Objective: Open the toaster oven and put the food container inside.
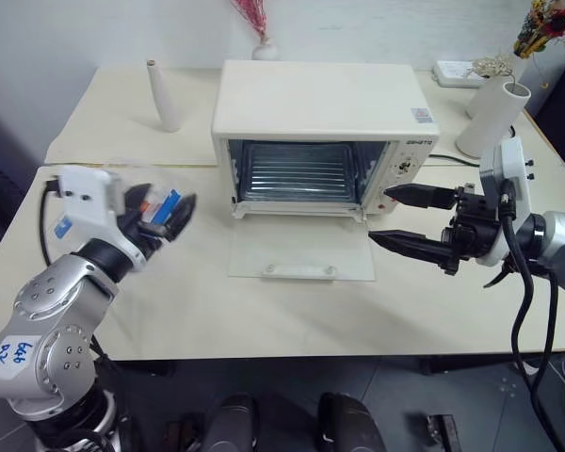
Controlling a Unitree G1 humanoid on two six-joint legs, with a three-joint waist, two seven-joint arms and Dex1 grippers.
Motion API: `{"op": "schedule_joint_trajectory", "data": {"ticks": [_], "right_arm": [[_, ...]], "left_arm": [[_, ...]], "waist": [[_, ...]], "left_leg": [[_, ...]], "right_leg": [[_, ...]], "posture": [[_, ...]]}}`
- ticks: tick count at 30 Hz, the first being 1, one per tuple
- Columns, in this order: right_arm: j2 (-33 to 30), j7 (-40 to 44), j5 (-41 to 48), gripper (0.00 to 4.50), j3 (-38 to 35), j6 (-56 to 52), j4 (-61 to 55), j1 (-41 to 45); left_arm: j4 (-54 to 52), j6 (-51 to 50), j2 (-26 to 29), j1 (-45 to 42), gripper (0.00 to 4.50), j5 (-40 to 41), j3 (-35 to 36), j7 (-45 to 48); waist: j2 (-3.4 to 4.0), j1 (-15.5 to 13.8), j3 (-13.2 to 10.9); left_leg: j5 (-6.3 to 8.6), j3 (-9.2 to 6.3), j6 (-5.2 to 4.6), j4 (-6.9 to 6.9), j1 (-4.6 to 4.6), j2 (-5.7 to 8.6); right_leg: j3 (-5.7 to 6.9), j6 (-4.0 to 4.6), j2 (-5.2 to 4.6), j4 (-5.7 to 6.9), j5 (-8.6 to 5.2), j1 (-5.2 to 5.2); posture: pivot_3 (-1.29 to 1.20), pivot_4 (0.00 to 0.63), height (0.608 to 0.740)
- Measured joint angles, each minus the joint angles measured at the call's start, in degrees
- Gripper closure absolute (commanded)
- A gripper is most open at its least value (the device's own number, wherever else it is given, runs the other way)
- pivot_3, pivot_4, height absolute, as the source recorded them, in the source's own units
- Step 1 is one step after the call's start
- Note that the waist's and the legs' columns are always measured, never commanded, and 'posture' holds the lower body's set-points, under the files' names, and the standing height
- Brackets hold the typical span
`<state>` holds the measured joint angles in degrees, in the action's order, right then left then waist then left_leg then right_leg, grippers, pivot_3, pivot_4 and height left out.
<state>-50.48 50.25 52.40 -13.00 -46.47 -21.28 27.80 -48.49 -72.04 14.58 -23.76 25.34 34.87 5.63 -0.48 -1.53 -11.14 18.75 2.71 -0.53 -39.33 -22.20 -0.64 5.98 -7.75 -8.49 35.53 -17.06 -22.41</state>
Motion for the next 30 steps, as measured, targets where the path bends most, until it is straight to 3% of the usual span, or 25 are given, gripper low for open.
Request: {"op": "schedule_joint_trajectory", "data": {"ticks": [5,9,13,17,28,30], "right_arm": [[1.96,1.68,-2.66,0.0,4.28,1.24,3.86,4.69],[2.44,2.37,-3.66,0.0,5.41,1.42,5.26,5.96],[3.81,2.35,-4.17,0.0,6.13,1.42,5.48,6.64],[4.3,1.26,-4.19,0.0,6.1,1.3,5.36,6.8],[6.39,-3.9,-2.89,0.0,5.34,-0.29,0.86,4.34],[6.46,-4.65,-2.58,0.0,5.33,-0.38,0.24,4.34]], "left_arm": [[-2.95,-9.19,-8.25,-6.0,0.07,-7.25,9.77,-12.82],[-4.0,-15.62,-10.82,-11.43,0.07,-13.69,14.63,-18.62],[-3.26,-20.02,-15.21,-20.2,0.07,-19.49,16.5,-22.79],[-0.63,-20.61,-18.47,-22.57,0.07,-24.93,17.46,-26.05],[14.63,-20.2,-13.71,-24.63,0.07,-31.22,19.1,-25.13],[18.0,-19.59,-13.24,-25.61,0.44,-31.34,19.43,-24.84]], "waist": [[-0.03,0.13,-0.01],[-0.21,-0.16,-0.04],[-0.35,-0.69,-0.02],[-0.35,-0.55,-0.02],[-0.4,-0.33,-0.04],[-0.44,-0.21,-0.03]], "left_leg": [[-0.02,0.02,0.05,0.04,-0.02,0.0],[-0.02,0.01,0.06,0.02,-0.07,0.03],[-0.01,-0.01,0.06,-0.01,-0.09,0.05],[0.0,0.03,0.11,0.12,-0.09,0.02],[-0.01,0.1,0.14,0.11,-0.09,0.02],[-0.01,0.09,0.15,0.12,-0.09,0.01]], "right_leg": [[0.02,0.01,0.06,-0.02,0.0,-0.04],[0.06,0.01,0.05,-0.04,0.0,-0.04],[0.06,0.01,0.02,-0.1,0.0,-0.02],[0.06,0.01,0.05,-0.1,0.0,-0.1],[0.05,0.02,0.04,-0.08,0.0,-0.13],[0.05,0.02,0.05,-0.08,0.0,-0.13]], "posture": [[0.0,0.15,0.74],[0.0,0.15,0.74],[0.0,0.15,0.74],[0.0,0.15,0.74],[0.0,0.15,0.74],[0.0,0.15,0.74]]}}
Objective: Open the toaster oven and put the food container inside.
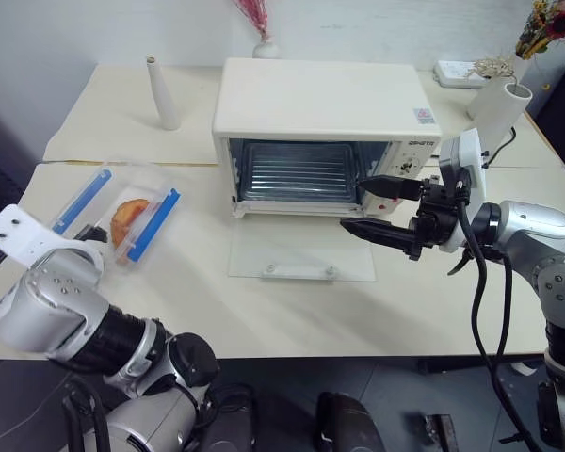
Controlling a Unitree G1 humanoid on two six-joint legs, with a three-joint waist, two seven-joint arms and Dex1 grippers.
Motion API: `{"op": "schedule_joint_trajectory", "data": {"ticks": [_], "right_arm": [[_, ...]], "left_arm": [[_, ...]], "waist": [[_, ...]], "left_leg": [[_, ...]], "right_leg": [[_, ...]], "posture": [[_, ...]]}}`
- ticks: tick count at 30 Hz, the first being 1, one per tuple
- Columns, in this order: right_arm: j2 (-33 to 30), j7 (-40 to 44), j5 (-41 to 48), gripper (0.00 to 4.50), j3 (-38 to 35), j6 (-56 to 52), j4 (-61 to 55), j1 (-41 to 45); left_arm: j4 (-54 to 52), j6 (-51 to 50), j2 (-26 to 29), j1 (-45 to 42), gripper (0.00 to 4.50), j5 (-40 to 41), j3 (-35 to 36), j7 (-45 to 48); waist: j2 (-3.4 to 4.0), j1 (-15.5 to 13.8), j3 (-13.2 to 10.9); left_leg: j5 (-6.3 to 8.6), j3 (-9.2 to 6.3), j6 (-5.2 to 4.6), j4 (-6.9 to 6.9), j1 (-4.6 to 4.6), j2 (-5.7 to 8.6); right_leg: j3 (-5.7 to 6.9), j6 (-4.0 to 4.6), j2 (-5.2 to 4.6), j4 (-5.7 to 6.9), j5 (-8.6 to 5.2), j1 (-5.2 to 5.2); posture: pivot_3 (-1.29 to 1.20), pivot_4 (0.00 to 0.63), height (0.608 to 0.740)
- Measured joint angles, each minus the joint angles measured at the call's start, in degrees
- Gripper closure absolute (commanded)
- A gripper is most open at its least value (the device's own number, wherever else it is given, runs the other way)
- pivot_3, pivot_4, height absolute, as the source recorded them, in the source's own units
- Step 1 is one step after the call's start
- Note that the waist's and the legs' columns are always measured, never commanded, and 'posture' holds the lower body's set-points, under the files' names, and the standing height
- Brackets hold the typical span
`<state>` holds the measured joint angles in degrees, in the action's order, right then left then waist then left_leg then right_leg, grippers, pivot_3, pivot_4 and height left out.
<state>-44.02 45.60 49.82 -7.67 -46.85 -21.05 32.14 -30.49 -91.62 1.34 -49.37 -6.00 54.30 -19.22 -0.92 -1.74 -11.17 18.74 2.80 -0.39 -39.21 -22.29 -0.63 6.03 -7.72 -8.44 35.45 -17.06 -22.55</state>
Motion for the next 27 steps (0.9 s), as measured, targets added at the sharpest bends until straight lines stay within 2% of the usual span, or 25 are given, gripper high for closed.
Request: {"op": "schedule_joint_trajectory", "data": {"ticks": [1,10,13,21,27], "right_arm": [[0.06,-0.37,0.13,0.0,0.0,-0.09,-0.22,0.0],[-0.09,-1.33,0.8,0.0,-1.71,-0.7,-0.97,-0.78],[-0.63,-1.02,0.75,0.0,-1.73,-0.71,-1.1,-1.66],[-3.42,1.17,1.68,0.0,-2.98,-2.24,-0.62,-1.86],[-5.66,4.53,5.28,0.0,-4.58,-4.83,0.12,-2.07]], "left_arm": [[1.47,0.32,0.15,-0.27,0.64,-0.16,0.34,0.04],[3.97,1.08,2.4,-0.78,3.41,-1.41,1.86,0.34],[4.56,2.1,5.8,2.5,4.26,-1.34,-0.12,2.0],[8.82,3.76,20.54,13.16,4.28,3.54,-8.53,14.32],[14.11,5.34,38.58,23.27,4.28,16.61,-12.65,35.74]], "waist": [[0.0,0.1,0.0],[-0.03,0.26,-0.02],[-0.03,0.28,-0.02],[-0.04,0.39,-0.02],[-0.04,0.46,-0.02]], "left_leg": [[0.0,0.0,0.0,0.02,0.0,0.0],[0.0,0.02,0.03,0.05,0.0,-0.03],[0.02,0.03,0.05,0.06,0.0,-0.03],[0.02,0.01,0.05,0.07,0.01,-0.06],[0.04,0.01,0.08,0.09,0.01,-0.12]], "right_leg": [[0.0,0.0,0.0,0.0,0.0,-0.02],[-0.01,0.0,0.02,0.02,0.0,-0.05],[-0.01,0.0,0.02,0.02,0.0,-0.07],[-0.06,0.02,0.03,0.06,-0.01,-0.13],[-0.05,0.07,0.03,0.04,-0.03,-0.17]], "posture": [[0.0,0.15,0.74],[0.0,0.15,0.74],[0.0,0.15,0.74],[0.0,0.15,0.74],[0.0,0.15,0.74]]}}
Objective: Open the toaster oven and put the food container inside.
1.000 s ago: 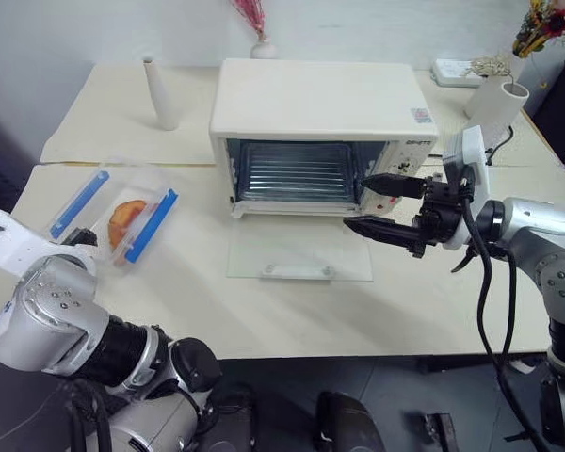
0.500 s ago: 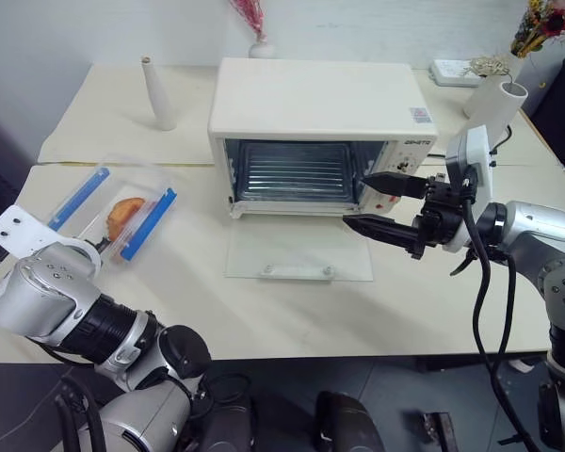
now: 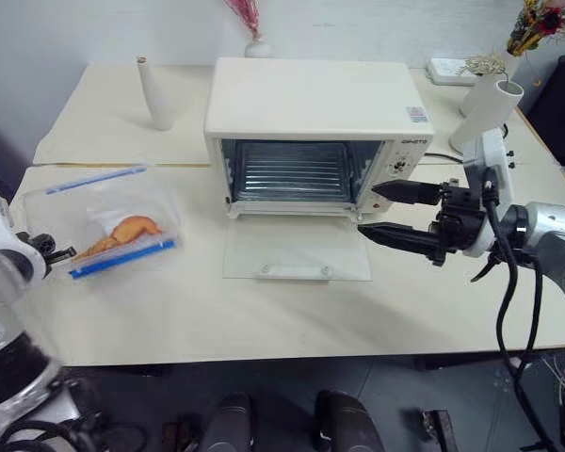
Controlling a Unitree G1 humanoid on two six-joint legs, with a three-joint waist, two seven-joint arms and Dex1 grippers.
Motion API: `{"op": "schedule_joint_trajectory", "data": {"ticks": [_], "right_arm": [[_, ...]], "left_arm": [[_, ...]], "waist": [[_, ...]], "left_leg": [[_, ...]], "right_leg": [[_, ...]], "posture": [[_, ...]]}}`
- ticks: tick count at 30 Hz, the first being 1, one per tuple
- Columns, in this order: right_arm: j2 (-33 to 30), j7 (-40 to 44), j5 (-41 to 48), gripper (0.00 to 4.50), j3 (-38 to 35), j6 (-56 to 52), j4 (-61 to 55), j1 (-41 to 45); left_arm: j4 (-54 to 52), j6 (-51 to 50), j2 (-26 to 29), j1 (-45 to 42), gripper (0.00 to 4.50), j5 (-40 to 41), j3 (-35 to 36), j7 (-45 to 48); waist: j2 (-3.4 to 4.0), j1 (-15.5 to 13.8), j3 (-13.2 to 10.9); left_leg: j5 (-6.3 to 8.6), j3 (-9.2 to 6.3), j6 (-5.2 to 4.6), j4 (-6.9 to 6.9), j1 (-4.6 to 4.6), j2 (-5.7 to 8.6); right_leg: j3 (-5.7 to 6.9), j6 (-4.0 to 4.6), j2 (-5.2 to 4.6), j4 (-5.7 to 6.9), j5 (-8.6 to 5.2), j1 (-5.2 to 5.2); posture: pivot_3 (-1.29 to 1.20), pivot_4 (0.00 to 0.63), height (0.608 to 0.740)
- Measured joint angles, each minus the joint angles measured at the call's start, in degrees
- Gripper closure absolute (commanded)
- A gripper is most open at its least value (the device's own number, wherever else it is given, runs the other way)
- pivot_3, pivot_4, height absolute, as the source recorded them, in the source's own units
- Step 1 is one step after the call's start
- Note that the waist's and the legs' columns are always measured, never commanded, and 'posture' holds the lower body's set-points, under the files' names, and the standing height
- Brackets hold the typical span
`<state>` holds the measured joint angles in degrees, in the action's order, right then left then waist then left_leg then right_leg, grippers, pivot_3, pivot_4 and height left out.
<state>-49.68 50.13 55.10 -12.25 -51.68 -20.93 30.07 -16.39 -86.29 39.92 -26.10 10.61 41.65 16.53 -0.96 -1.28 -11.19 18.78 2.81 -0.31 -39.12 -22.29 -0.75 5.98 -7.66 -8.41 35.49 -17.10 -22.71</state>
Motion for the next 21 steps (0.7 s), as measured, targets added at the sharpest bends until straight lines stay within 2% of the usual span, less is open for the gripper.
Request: {"op": "schedule_joint_trajectory", "data": {"ticks": [3,8,11,15,18,21], "right_arm": [[-1.42,2.12,1.46,0.0,0.0,-0.86,-0.25,-0.2],[-1.57,2.67,-1.63,0.0,0.64,1.74,-1.38,-0.2],[-2.0,3.13,-3.25,0.0,0.65,2.47,-1.13,-0.41],[-2.13,3.09,-3.8,0.0,0.52,2.87,-0.89,-0.76],[-2.17,2.37,-4.61,0.0,0.09,3.01,-0.89,-2.2],[-2.16,1.49,-4.89,0.0,-0.14,3.02,-0.94,-2.72]], "left_arm": [[2.74,4.51,4.96,2.14,4.28,3.16,-0.74,6.0],[2.35,5.41,5.35,1.92,4.28,7.36,-0.93,9.38],[-3.64,0.05,2.57,0.11,4.28,10.79,-1.95,9.83],[-13.27,-5.76,-4.66,-3.27,4.28,14.71,-6.25,6.97],[-16.1,-6.46,-10.15,-4.05,4.28,16.27,-10.28,2.2],[-16.87,-6.8,-12.83,-4.86,4.28,17.7,-13.87,-1.27]], "waist": [[0.0,0.01,0.0],[-0.02,-0.15,0.0],[-0.03,-0.22,-0.01],[-0.04,-0.17,-0.01],[-0.04,0.0,-0.01],[-0.04,0.0,-0.01]], "left_leg": [[0.0,0.01,0.0,0.0,0.01,-0.03],[0.02,0.0,-0.04,0.0,-0.02,-0.04],[0.02,-0.02,-0.05,0.0,-0.04,-0.04],[0.01,-0.02,-0.05,-0.02,-0.03,0.01],[0.0,0.02,-0.03,0.0,0.01,0.03],[-0.01,0.01,-0.02,-0.01,0.02,0.03]], "right_leg": [[-0.01,0.01,-0.01,0.0,0.0,0.01],[-0.01,-0.01,-0.09,0.0,0.0,0.03],[0.01,-0.01,-0.1,0.01,0.01,0.03],[-0.01,-0.03,-0.09,0.02,0.01,0.07],[-0.02,-0.02,-0.01,0.01,0.01,0.07],[-0.02,-0.02,-0.01,0.03,0.01,0.07]], "posture": [[0.0,0.15,0.74],[0.0,0.15,0.74],[0.0,0.15,0.74],[0.0,0.15,0.74],[0.0,0.15,0.74],[0.0,0.15,0.74]]}}
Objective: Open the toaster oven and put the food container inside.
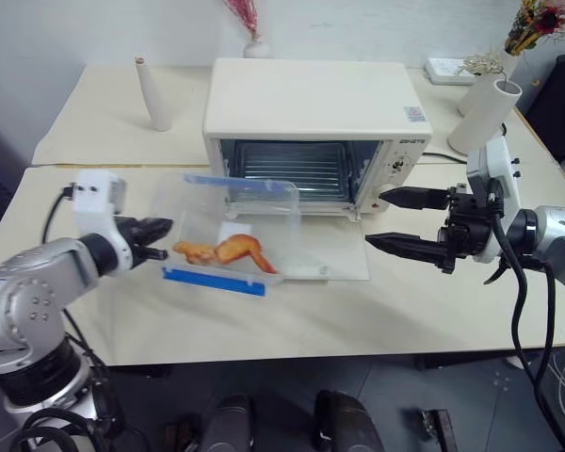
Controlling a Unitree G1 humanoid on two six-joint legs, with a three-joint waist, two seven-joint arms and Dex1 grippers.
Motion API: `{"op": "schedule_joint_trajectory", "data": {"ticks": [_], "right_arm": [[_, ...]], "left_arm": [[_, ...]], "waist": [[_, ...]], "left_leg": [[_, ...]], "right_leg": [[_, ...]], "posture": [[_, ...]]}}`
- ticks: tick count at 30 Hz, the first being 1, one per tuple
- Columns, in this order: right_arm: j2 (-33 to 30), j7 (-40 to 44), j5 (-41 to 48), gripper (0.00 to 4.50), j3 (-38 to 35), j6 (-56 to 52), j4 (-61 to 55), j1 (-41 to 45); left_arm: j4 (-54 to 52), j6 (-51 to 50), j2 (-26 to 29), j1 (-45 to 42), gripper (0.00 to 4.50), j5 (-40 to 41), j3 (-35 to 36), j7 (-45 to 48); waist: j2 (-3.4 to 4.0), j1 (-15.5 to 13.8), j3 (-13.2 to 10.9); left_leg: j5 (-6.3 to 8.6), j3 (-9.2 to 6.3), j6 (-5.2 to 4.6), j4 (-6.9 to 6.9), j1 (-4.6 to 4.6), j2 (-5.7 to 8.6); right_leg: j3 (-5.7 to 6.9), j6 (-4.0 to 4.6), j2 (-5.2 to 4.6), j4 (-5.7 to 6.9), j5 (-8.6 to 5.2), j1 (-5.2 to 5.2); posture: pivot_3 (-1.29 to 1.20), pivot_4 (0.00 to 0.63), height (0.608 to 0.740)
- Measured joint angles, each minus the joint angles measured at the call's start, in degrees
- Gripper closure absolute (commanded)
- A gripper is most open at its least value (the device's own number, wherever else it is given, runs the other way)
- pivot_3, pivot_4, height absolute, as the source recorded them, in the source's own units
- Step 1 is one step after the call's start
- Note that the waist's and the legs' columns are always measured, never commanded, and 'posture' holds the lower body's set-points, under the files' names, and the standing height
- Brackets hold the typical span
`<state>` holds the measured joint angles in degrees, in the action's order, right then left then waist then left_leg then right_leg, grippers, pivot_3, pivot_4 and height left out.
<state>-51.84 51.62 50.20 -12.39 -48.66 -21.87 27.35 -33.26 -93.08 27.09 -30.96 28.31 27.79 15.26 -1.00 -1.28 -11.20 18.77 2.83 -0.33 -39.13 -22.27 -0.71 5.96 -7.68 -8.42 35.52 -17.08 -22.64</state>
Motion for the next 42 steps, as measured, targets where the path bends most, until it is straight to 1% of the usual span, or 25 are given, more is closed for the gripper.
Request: {"op": "schedule_joint_trajectory", "data": {"ticks": [3,7,13,17,20,24,25,33,38,41,42], "right_arm": [[0.3,-1.16,0.05,0.0,-1.46,0.0,-0.32,-1.44],[0.64,-2.4,0.11,0.0,-2.06,0.12,-0.77,-2.95],[0.75,-3.58,0.15,0.0,-3.94,0.92,-1.83,-5.27],[0.75,-3.77,0.13,0.0,-4.19,1.26,-2.43,-6.18],[0.75,-4.12,0.11,0.0,-4.19,1.31,-2.43,-6.2],[0.75,-4.56,0.09,0.0,-4.19,1.39,-2.43,-6.2],[0.75,-4.66,0.08,0.0,-4.19,1.4,-2.43,-6.2],[0.75,-4.87,-0.44,0.0,-4.19,2.29,-2.43,-6.25],[0.65,-4.63,-1.65,0.0,-4.19,2.51,-2.23,-6.62],[-0.06,-4.05,-1.84,0.0,-4.2,2.35,-2.16,-6.72],[-0.49,-3.79,-1.67,0.0,-4.32,2.16,-2.17,-6.76]], "left_arm": [[-0.03,0.0,-2.31,-2.95,4.28,0.11,-4.12,-5.37],[1.15,-0.13,-4.8,-4.68,4.28,0.51,-7.65,-10.53],[4.84,-0.06,-6.69,-8.13,4.28,3.5,-9.96,-13.41],[6.8,0.02,-9.14,-10.09,4.28,6.38,-11.58,-16.03],[8.03,0.02,-9.68,-11.24,4.28,8.35,-13.06,-17.73],[9.77,0.04,-10.14,-12.62,4.28,8.85,-13.33,-20.4],[10.1,0.04,-10.23,-12.94,3.54,8.84,-13.39,-21.21],[11.88,0.06,-9.95,-13.92,1.25,7.63,-12.39,-23.75],[9.41,0.05,-10.11,-13.72,1.25,7.94,-9.53,-20.81],[6.85,0.64,-6.64,-13.92,1.25,10.54,-6.84,-14.58],[6.72,1.74,-4.79,-14.43,1.25,11.89,-4.64,-11.83]], "waist": [[0.0,-0.25,0.0],[0.0,-0.31,0.0],[0.0,-0.33,0.0],[0.0,-0.35,0.0],[0.0,-0.29,0.0],[0.0,-0.23,0.0],[0.0,-0.25,0.0],[0.0,-0.26,0.0],[0.0,-0.26,0.0],[0.0,-0.23,0.0],[0.01,-0.19,0.0]], "left_leg": [[-0.01,0.0,-0.02,-0.02,0.0,0.03],[-0.01,-0.03,-0.02,-0.03,0.0,0.06],[-0.02,-0.04,-0.03,-0.04,0.0,0.07],[-0.02,-0.04,-0.03,-0.05,0.01,0.09],[-0.03,-0.04,-0.03,-0.05,0.01,0.08],[-0.03,-0.03,-0.02,-0.05,0.02,0.07],[-0.03,-0.04,-0.02,-0.05,0.02,0.07],[-0.03,-0.02,-0.02,-0.05,0.01,0.08],[-0.03,0.02,-0.01,-0.05,0.01,0.08],[-0.04,0.06,-0.01,-0.05,0.0,0.07],[-0.04,0.08,0.0,-0.05,0.01,0.05]], "right_leg": [[-0.02,0.0,-0.05,-0.02,0.0,0.03],[0.01,0.0,-0.05,-0.02,0.0,0.04],[0.02,0.0,-0.04,-0.01,0.0,0.06],[0.02,0.0,-0.05,-0.03,0.0,0.08],[0.02,0.0,-0.03,-0.02,0.0,0.08],[0.01,0.0,-0.02,-0.02,0.0,0.08],[0.02,0.0,-0.02,-0.02,0.0,0.08],[0.02,0.0,-0.01,-0.03,0.0,0.07],[0.02,0.0,-0.01,-0.03,0.0,0.08],[0.03,0.0,0.0,-0.04,0.0,0.06],[0.04,0.0,0.02,-0.04,0.0,0.06]], "posture": [[0.0,0.15,0.74],[0.0,0.15,0.74],[0.0,0.15,0.74],[0.0,0.15,0.74],[0.0,0.15,0.74],[0.0,0.15,0.74],[0.0,0.15,0.74],[0.0,0.15,0.74],[0.0,0.15,0.74],[0.0,0.15,0.74],[0.0,0.15,0.74]]}}
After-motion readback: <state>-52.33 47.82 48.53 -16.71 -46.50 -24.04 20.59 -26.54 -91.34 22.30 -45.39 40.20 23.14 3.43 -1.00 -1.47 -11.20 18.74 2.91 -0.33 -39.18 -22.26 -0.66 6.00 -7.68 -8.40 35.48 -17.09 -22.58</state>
